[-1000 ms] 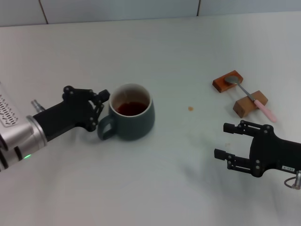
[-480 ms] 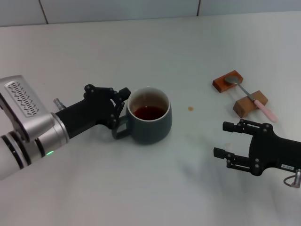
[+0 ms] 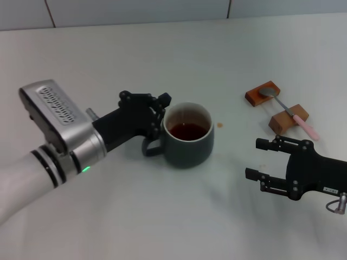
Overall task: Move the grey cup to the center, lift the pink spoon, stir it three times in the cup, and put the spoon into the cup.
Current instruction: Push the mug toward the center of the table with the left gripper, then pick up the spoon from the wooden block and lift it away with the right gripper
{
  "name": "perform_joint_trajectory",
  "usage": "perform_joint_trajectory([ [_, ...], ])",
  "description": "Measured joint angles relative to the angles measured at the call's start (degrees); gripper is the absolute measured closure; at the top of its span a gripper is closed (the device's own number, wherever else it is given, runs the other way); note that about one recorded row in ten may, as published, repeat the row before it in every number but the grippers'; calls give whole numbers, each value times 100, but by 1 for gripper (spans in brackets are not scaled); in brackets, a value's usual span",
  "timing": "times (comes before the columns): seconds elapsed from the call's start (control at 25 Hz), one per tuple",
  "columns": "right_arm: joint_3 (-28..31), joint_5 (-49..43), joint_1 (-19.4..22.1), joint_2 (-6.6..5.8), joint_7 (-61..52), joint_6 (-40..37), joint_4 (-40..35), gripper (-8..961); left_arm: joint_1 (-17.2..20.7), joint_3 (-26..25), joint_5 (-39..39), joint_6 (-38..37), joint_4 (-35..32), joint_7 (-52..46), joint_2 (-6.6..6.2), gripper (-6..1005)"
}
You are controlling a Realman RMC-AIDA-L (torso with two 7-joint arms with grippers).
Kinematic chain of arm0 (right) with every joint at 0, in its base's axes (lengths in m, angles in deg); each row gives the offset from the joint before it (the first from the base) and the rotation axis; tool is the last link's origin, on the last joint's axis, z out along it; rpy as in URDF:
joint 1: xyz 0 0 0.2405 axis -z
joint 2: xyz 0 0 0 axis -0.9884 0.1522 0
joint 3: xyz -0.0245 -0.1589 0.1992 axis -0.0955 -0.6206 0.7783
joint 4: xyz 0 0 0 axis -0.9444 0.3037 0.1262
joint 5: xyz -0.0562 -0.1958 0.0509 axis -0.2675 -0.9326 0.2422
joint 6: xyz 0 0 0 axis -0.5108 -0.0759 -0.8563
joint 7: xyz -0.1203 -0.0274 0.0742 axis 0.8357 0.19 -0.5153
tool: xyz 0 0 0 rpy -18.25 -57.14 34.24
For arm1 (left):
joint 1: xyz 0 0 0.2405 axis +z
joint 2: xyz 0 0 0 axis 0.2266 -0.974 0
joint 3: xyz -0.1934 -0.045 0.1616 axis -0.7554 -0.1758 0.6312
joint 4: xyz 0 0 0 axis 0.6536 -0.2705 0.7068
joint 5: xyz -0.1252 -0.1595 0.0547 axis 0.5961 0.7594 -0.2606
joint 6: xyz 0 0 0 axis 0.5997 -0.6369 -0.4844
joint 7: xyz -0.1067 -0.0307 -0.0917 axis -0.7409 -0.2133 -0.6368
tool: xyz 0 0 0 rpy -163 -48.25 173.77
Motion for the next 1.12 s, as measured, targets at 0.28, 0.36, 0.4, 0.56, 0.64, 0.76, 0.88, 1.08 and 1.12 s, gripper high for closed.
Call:
perform_joint_trajectory([
  [0.28, 0, 5, -5, 0, 1, 2, 0, 261, -252, -343, -11, 246, 387, 310, 0, 1000],
  [0.36, 0, 6, -4, 2, 2, 2, 1, 260, -294, -432, -12, 280, 490, 439, 0, 1000],
  [0.4, 0, 7, -1, 3, 8, 2, 0, 260, -303, -461, -12, 288, 514, 467, 0, 1000],
  [0.56, 0, 7, 28, 9, 22, 1, 0, 260, -256, -670, -14, 189, 531, 469, -13, 1000],
  [0.64, 0, 7, 43, 9, 30, -6, 0, 260, -156, -852, -14, 9, 475, 390, -49, 1000],
  [0.76, 0, 7, 50, 9, 35, -21, 0, 260, 46, -1030, -13, -543, 157, 9, -89, 1000],
  [0.88, 1, 7, 52, 9, 36, -33, 0, 260, 298, -1033, -13, -1290, -484, -714, -94, 1000],
  [1.08, 18, 39, 66, 3, 43, -30, 0, 260, 902, -929, -13, -2408, -1560, -1786, -99, 1001],
  [1.12, 25, 61, 67, 2, 45, -27, 0, 260, 1068, -806, -12, -2639, -1770, -1929, -102, 998],
])
